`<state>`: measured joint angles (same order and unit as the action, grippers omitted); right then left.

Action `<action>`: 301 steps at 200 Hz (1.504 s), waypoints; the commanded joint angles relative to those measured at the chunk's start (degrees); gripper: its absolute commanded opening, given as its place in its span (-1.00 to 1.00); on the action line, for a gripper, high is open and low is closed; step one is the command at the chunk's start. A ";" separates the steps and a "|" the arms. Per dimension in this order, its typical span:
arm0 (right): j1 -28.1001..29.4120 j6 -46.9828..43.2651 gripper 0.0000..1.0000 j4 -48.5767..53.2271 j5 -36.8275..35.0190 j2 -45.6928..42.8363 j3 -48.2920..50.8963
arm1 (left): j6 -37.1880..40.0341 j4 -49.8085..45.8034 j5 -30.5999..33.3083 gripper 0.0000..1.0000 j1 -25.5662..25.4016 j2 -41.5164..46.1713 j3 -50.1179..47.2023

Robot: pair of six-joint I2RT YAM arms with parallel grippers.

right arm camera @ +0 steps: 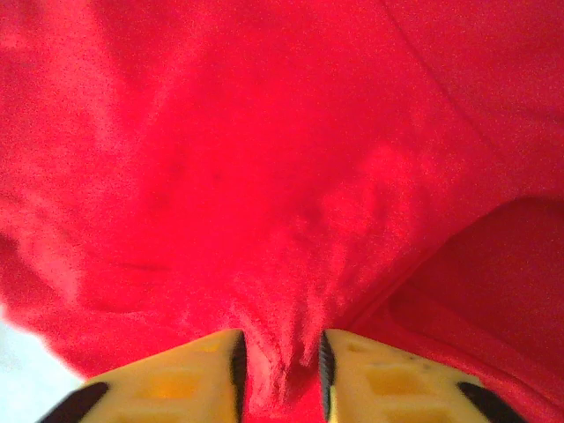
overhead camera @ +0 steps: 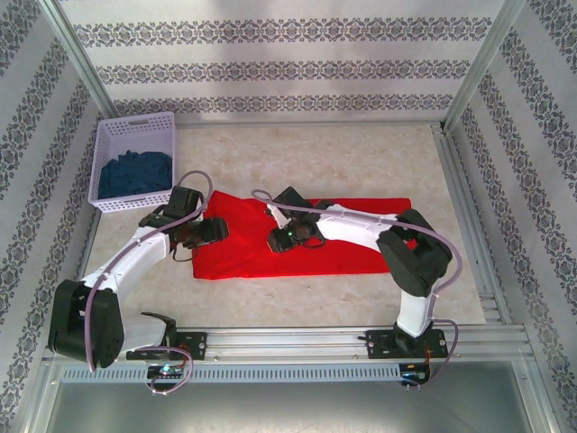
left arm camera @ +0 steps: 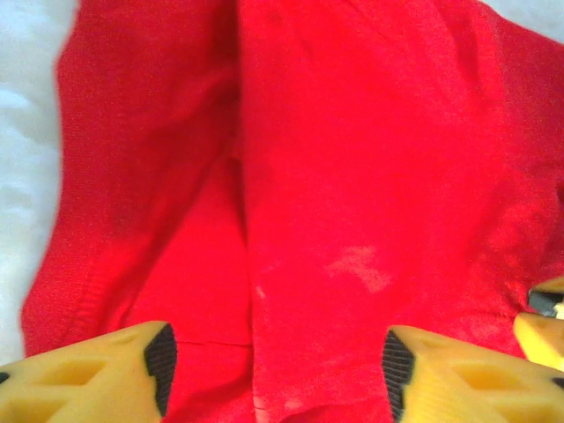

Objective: Fold the inside-out t-shirt
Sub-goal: Smooth out the T-shirt at the center of the table, then fold the T-shirt at the center of the table.

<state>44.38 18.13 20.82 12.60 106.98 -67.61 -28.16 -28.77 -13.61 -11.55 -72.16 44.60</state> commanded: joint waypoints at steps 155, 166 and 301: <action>-2.44 0.12 -0.44 0.17 0.23 -3.97 2.49 | 9.40 7.24 -5.35 0.99 7.33 -22.98 9.49; -2.65 0.47 -0.44 -0.03 0.84 -3.89 2.61 | 9.44 8.08 -7.38 0.99 6.88 -23.11 8.74; -3.68 1.47 -0.44 -0.86 2.07 -4.23 3.50 | 9.27 16.87 -14.19 0.32 1.06 -21.71 3.49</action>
<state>41.34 18.55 20.34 13.63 104.62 -64.95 -18.70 -14.55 -23.07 -9.04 -94.02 48.88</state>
